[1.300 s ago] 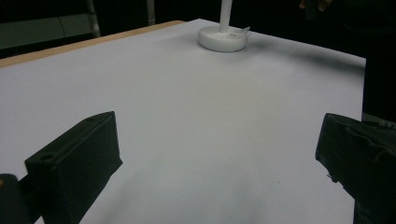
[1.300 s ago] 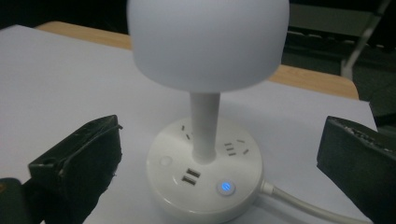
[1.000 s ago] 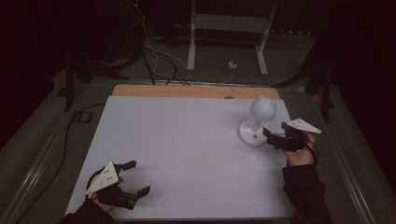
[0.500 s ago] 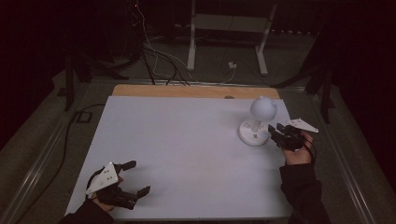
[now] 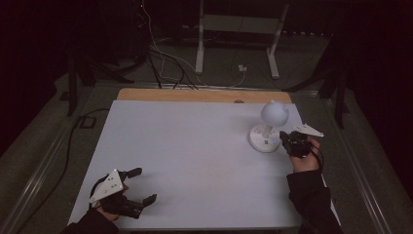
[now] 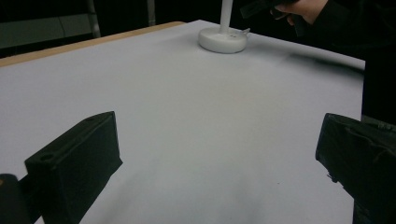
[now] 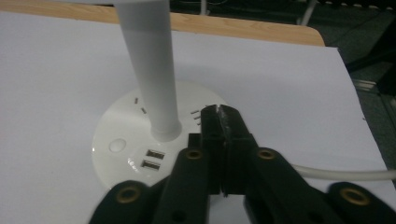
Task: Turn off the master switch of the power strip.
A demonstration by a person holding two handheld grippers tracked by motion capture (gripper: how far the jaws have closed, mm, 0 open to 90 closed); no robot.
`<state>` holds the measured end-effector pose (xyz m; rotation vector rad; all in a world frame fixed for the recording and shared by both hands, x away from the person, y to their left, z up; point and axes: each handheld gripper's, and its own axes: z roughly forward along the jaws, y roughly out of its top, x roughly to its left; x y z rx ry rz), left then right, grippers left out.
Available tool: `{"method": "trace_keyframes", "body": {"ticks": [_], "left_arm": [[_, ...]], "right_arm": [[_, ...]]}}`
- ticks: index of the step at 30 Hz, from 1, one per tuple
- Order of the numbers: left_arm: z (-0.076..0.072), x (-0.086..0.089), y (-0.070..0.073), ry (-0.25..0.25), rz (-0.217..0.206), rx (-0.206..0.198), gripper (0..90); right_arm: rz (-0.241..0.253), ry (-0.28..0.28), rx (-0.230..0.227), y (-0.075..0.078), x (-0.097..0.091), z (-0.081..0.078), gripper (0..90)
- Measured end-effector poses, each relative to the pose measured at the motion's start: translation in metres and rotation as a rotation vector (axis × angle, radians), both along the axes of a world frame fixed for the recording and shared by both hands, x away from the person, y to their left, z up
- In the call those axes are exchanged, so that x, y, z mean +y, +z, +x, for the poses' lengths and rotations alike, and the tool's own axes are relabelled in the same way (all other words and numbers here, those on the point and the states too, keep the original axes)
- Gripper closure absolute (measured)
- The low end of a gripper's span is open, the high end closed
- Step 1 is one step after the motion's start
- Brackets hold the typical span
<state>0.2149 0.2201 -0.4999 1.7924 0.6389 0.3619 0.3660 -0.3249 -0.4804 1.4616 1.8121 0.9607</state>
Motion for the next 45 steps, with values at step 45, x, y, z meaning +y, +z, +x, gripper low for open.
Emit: {"method": "trace_keyframes", "body": {"ticks": [45], "left_arm": [[0.000,-0.001,0.000,0.001,0.007,-0.002,0.4]], "right_arm": [[-0.108,0.026,0.046,-0.028,0.012,0.009,90.0]]}}
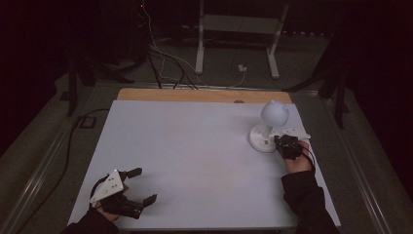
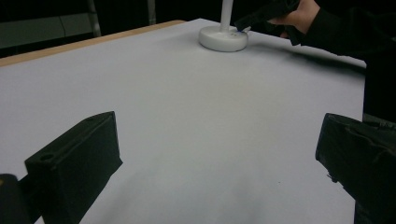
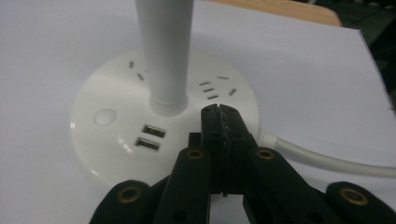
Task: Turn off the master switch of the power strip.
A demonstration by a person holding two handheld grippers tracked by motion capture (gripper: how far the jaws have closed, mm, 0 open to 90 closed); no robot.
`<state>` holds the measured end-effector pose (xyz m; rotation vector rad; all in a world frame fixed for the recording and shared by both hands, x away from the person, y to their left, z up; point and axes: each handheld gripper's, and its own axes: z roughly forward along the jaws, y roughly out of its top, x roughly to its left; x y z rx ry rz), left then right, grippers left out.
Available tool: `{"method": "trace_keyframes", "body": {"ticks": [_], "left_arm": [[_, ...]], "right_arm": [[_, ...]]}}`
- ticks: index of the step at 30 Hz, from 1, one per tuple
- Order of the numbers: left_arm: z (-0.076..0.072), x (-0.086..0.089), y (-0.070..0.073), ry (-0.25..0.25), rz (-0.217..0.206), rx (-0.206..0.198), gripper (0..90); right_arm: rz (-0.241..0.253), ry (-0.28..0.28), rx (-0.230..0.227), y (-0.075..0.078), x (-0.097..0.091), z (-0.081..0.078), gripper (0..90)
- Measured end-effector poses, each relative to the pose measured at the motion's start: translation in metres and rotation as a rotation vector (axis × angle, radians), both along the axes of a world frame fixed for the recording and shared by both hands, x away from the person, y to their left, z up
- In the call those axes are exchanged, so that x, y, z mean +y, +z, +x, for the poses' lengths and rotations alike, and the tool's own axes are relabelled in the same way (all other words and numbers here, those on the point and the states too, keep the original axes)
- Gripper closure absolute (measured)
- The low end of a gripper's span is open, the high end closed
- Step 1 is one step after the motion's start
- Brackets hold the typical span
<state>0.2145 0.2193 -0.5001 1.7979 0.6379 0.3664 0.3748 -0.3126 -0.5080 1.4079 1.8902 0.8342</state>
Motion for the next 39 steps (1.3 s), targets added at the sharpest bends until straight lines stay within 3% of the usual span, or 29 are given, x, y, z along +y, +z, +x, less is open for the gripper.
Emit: {"method": "trace_keyframes", "body": {"ticks": [8,19,25,30,33,39], "left_arm": [[0.0000,-0.0001,-0.0001,-0.002,0.002,0.000,0.4],[-0.0002,-0.0003,0.0000,-0.003,0.000,0.000,0.4],[-0.0008,-0.0004,0.0003,-0.003,-0.001,-0.001,0.4],[-0.0007,-0.0002,0.0002,-0.004,-0.001,-0.001,0.4],[-0.0006,-0.0005,0.0002,-0.005,-0.002,-0.002,0.4],[-0.0007,0.0000,0.0003,-0.003,-0.002,-0.002,0.4]], "right_arm": [[-0.017,-0.015,0.002,0.0002,0.0034,-0.0002,90.0],[0.022,-0.021,0.022,0.0014,0.0022,-0.0010,90.0],[-0.036,-0.039,0.012,-0.0004,0.0090,-0.0005,90.0],[-0.002,-0.037,0.018,0.0000,0.0057,-0.0001,90.0],[-0.022,-0.043,0.017,0.0001,0.0071,0.0007,90.0],[-0.013,-0.050,0.019,0.0003,0.0067,0.0008,90.0]]}}
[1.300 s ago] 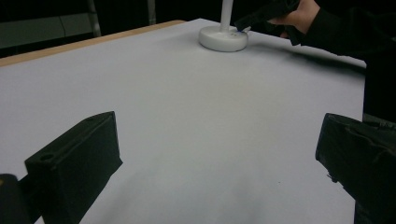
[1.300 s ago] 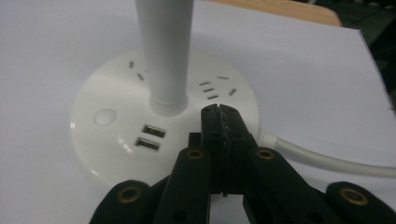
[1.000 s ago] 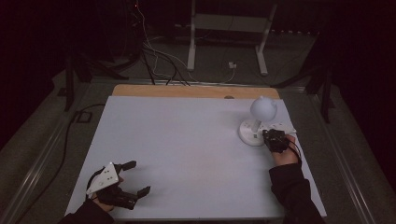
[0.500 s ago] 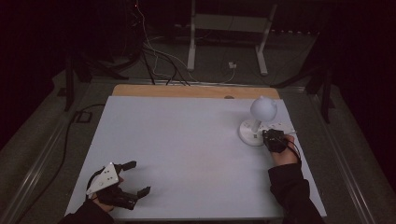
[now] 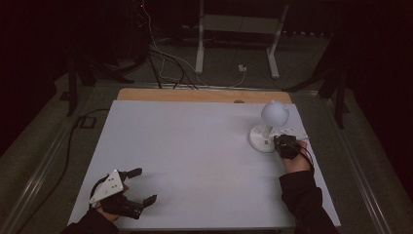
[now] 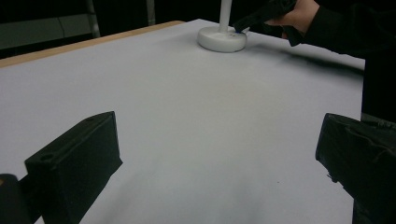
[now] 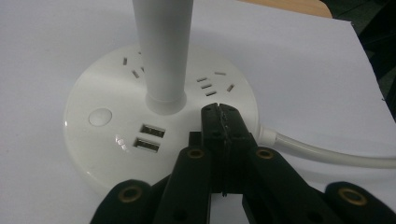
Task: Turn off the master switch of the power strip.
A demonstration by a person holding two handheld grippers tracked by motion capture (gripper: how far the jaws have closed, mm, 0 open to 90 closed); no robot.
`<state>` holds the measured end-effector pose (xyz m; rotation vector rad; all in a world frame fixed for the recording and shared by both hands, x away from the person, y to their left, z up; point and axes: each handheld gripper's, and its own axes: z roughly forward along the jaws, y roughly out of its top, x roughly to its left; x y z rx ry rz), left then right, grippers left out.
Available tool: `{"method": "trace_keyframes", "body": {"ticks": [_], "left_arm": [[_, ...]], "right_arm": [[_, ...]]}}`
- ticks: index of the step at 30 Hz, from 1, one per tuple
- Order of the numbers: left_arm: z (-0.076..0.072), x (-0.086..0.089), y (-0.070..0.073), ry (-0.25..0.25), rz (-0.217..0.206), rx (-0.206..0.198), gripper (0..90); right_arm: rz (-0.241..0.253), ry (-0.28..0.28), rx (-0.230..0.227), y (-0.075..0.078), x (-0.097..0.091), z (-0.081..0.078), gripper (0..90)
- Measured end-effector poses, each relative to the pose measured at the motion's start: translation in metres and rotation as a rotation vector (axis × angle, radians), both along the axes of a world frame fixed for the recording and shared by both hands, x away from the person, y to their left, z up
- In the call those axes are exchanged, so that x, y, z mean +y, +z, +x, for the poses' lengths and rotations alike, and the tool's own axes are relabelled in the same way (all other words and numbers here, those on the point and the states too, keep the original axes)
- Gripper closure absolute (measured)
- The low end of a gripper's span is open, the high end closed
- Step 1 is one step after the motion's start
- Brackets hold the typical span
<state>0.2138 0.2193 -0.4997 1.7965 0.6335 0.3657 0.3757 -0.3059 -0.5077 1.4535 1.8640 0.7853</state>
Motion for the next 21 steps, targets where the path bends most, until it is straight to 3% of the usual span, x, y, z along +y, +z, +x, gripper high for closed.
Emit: {"method": "trace_keyframes", "body": {"ticks": [3,7,16,21], "left_arm": [[0.0001,-0.0003,-0.0001,0.000,0.000,0.001,0.4],[0.0003,0.0000,-0.0002,0.001,-0.001,0.002,0.4],[0.0005,0.0001,-0.0001,0.005,0.000,-0.001,0.4],[0.0006,0.0001,0.0000,0.005,-0.002,-0.001,0.4]], "right_arm": [[-0.007,0.001,-0.007,-0.0005,0.0003,-0.0005,90.0],[0.020,-0.001,-0.001,-0.0001,-0.0016,0.0000,90.0],[0.011,0.002,-0.007,0.0004,-0.0011,-0.0002,90.0],[0.025,-0.017,-0.041,0.0089,-0.0018,-0.0038,89.9]]}}
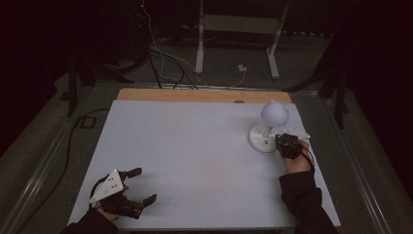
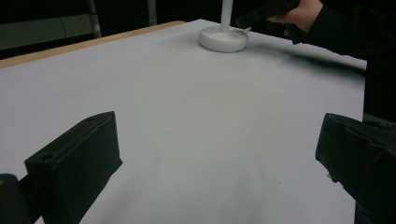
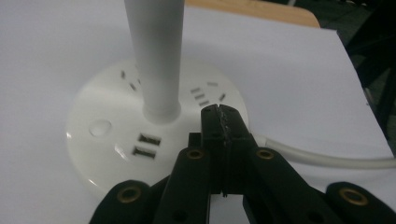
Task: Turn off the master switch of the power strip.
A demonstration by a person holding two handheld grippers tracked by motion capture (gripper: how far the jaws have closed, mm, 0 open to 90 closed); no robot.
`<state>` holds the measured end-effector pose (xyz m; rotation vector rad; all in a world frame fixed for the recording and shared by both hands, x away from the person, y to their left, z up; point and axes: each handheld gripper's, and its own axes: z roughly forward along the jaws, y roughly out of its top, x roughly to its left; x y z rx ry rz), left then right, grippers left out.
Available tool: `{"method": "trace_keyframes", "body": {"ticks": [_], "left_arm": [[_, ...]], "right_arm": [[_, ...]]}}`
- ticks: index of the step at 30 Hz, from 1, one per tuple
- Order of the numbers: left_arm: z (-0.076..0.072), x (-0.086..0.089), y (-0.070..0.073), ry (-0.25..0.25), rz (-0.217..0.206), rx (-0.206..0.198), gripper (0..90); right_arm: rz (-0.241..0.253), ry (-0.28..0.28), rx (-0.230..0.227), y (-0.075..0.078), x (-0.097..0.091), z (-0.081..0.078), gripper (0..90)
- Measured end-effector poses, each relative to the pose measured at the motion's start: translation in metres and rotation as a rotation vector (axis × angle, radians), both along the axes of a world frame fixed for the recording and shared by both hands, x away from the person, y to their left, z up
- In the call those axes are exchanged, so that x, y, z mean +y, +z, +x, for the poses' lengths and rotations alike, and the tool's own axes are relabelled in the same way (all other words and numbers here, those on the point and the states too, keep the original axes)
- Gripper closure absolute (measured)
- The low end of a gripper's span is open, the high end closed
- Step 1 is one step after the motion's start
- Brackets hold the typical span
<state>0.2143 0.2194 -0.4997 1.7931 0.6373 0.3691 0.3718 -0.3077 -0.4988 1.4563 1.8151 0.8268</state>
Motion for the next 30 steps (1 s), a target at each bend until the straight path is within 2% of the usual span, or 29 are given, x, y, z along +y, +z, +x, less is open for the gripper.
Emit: {"method": "trace_keyframes", "body": {"ticks": [1,3,4,7,11,12,13,15,16,17,20,22,24,26,30], "left_arm": [[0.000,0.000,0.000,0.001,0.002,0.000,0.4],[0.000,0.000,0.000,0.002,0.001,0.001,0.4],[0.000,0.001,0.000,0.002,0.001,0.000,0.4],[0.000,0.000,0.000,0.003,0.003,0.000,0.5],[0.000,0.001,0.000,0.005,0.003,-0.001,0.4],[0.000,0.001,0.000,0.005,0.003,-0.001,0.4],[0.000,0.001,0.000,0.006,0.004,-0.001,0.4],[0.000,0.001,0.000,0.007,0.003,-0.002,0.4],[0.000,0.001,0.000,0.007,0.003,-0.001,0.4],[0.000,0.001,0.000,0.007,0.003,-0.001,0.4],[0.000,0.001,0.000,0.007,0.003,-0.002,0.4],[0.000,0.001,0.000,0.007,0.002,-0.001,0.4],[0.000,0.001,0.000,0.007,0.002,0.000,0.4],[0.000,0.001,0.000,0.006,0.003,-0.001,0.4],[0.000,0.001,0.000,0.007,0.002,-0.001,0.4]], "right_arm": [[0.016,0.001,-0.020,0.007,-0.001,-0.002,89.7],[0.026,0.003,-0.024,0.011,-0.001,-0.004,88.8],[0.045,0.012,-0.037,0.017,-0.002,-0.007,83.4],[0.066,0.021,-0.046,0.021,-0.004,-0.009,78.1],[0.102,0.053,-0.063,0.027,-0.006,-0.014,55.2],[0.136,0.081,-0.060,0.030,-0.006,-0.016,46.2],[0.136,0.081,-0.060,0.030,-0.006,-0.016,46.2],[0.188,0.116,-0.067,0.033,-0.006,-0.019,32.2],[0.204,0.122,-0.074,0.034,-0.006,-0.020,28.4],[0.204,0.122,-0.074,0.034,-0.006,-0.020,28.4],[0.247,0.147,-0.060,0.036,-0.006,-0.022,21.3],[0.264,0.180,-0.053,0.037,-0.005,-0.025,15.0],[0.264,0.189,-0.060,0.038,-0.005,-0.027,14.9],[0.282,0.211,-0.052,0.039,-0.004,-0.029,12.5],[0.288,0.228,-0.032,0.043,0.001,-0.035,13.0]]}}
